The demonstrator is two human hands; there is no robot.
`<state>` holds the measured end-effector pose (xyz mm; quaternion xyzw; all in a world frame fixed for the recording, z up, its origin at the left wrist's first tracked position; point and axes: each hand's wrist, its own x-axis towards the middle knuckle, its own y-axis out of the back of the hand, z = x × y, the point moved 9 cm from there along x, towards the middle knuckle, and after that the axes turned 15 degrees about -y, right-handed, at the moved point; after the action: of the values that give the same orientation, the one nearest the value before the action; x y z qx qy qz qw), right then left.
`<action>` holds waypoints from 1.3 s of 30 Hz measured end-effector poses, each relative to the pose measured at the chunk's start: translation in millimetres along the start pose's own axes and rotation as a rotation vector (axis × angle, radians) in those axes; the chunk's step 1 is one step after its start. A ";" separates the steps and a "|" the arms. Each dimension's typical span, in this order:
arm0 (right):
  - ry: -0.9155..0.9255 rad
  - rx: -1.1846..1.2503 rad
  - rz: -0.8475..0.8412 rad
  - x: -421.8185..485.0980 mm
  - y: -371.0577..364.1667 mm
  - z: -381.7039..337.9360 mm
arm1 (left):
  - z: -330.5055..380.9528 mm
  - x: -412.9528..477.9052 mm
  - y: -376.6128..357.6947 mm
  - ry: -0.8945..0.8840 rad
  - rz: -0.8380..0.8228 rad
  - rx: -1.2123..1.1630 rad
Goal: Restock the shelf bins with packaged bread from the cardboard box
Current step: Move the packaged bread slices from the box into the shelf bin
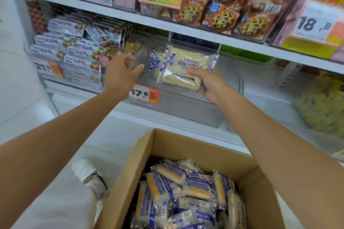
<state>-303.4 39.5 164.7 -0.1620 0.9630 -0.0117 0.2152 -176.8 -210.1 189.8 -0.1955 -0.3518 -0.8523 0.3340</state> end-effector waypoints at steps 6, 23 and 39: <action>0.045 -0.339 0.070 84.1 -36.0 4.8 | -35.2 26.9 -16.0 -0.126 0.018 0.126; -0.058 -0.353 0.093 141.9 -54.0 30.7 | -39.1 19.7 -14.6 -0.143 0.061 0.143; 0.522 -0.860 0.341 -79.1 5.5 14.5 | 40.3 -96.8 -57.5 -0.078 -0.250 -0.005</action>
<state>-231.4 70.5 183.5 -0.0682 0.9151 0.3793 -0.1187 -145.7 -108.5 135.0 -0.1838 -0.3840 -0.8800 0.2106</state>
